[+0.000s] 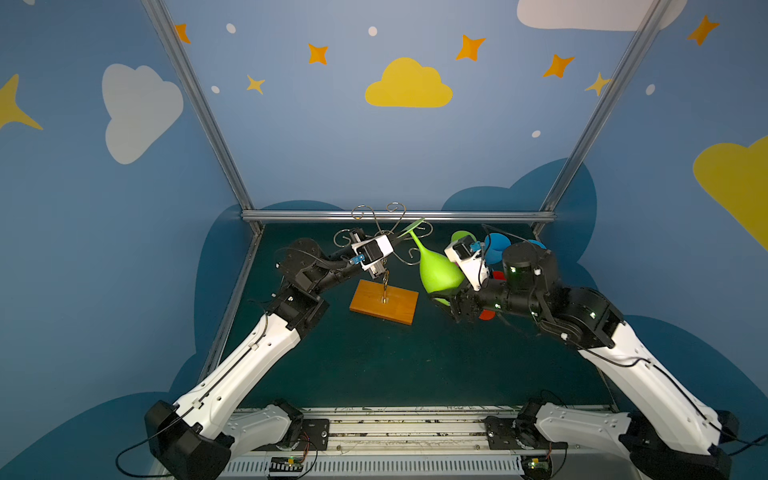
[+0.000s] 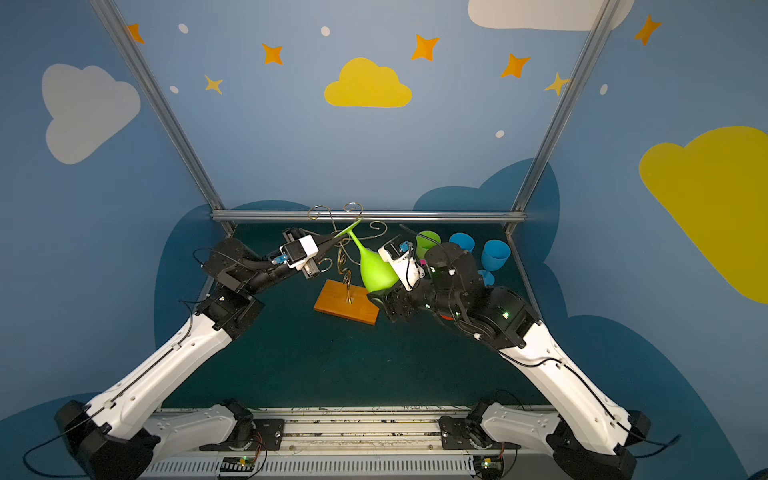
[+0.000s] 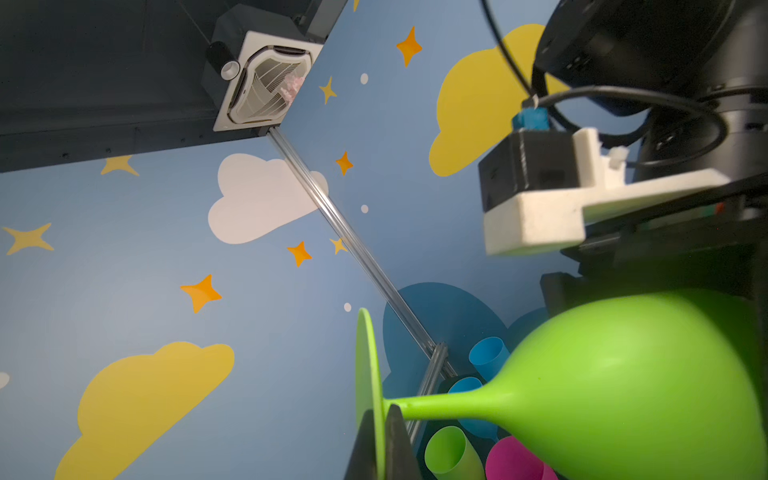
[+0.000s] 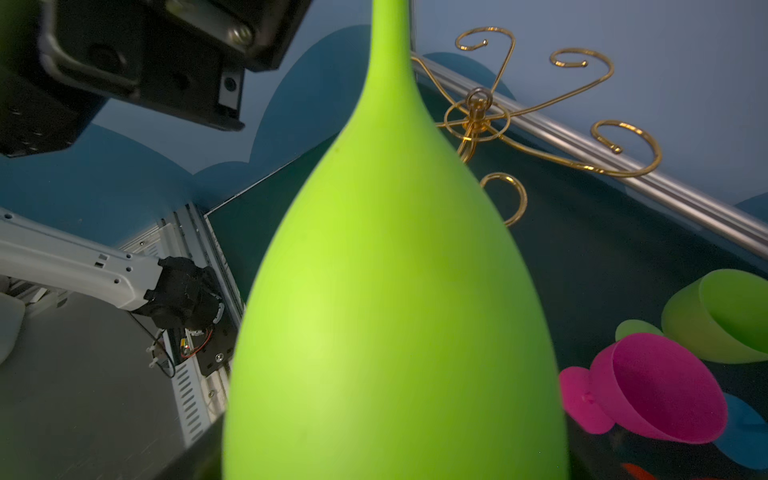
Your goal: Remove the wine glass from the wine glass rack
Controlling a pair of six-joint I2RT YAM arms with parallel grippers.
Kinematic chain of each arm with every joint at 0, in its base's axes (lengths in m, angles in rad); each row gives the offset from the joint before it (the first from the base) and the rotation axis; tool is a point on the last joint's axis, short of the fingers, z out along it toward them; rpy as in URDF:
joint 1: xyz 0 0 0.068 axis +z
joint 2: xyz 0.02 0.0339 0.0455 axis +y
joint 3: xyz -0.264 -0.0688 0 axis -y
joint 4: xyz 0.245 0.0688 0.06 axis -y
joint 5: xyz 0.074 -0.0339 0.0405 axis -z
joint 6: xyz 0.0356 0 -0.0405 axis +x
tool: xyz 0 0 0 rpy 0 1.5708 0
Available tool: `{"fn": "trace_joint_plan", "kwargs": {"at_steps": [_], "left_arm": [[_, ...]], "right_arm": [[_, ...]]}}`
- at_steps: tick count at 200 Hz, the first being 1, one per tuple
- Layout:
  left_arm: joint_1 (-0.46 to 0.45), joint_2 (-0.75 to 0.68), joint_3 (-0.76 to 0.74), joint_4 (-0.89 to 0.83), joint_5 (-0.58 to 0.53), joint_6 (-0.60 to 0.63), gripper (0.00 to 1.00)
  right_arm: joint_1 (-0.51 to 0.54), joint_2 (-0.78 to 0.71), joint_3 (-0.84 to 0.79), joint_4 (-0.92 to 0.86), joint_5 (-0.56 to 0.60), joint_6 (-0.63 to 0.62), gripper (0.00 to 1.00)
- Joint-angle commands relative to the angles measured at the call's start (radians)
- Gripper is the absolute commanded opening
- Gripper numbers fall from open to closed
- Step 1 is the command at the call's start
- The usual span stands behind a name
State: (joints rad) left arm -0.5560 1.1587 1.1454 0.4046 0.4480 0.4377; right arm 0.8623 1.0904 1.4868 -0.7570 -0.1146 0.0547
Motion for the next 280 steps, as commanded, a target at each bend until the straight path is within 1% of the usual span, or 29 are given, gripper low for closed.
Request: {"fn": "trace_joint_plan", "kwargs": {"at_steps": [1,26,56,91,128,166,205,226,234,242,264,280], "left_arm": [[-0.005,-0.036,-0.019,0.035,-0.112,-0.163,0.03],[-0.003,-0.048,-0.048,0.042,-0.164,-0.267,0.03],[0.021,-0.076,-0.087,0.051,-0.202,-0.382,0.03],[0.067,-0.102,-0.132,0.097,-0.159,-0.520,0.03],[0.091,-0.120,-0.150,0.117,-0.129,-0.584,0.03],[0.094,-0.123,-0.154,0.117,-0.115,-0.606,0.03],[0.094,-0.119,-0.162,0.120,-0.109,-0.618,0.03],[0.094,-0.118,-0.165,0.119,-0.108,-0.622,0.03],[0.094,-0.119,-0.167,0.121,-0.108,-0.623,0.03],[0.096,-0.118,-0.170,0.120,-0.106,-0.626,0.03],[0.095,-0.126,-0.179,0.117,-0.107,-0.626,0.03],[0.100,-0.131,-0.183,0.105,-0.114,-0.624,0.03]], "right_arm": [[-0.007,-0.053,-0.050,0.116,-0.004,0.034,0.83],[-0.023,-0.113,-0.105,0.210,-0.028,0.072,0.85],[-0.045,-0.183,-0.145,0.244,-0.031,0.088,0.86],[-0.081,-0.266,-0.189,0.256,-0.020,0.099,0.86],[-0.108,-0.325,-0.231,0.291,-0.007,0.111,0.86],[-0.118,-0.298,-0.230,0.340,-0.012,0.124,0.82],[-0.122,-0.211,-0.195,0.416,-0.056,0.138,0.80],[-0.122,-0.151,-0.164,0.446,-0.084,0.152,0.77],[-0.121,-0.128,-0.152,0.453,-0.089,0.155,0.74],[-0.121,-0.110,-0.144,0.460,-0.091,0.159,0.68],[-0.121,-0.079,-0.134,0.480,-0.099,0.165,0.37],[-0.123,-0.069,-0.131,0.482,-0.115,0.168,0.20]]}}
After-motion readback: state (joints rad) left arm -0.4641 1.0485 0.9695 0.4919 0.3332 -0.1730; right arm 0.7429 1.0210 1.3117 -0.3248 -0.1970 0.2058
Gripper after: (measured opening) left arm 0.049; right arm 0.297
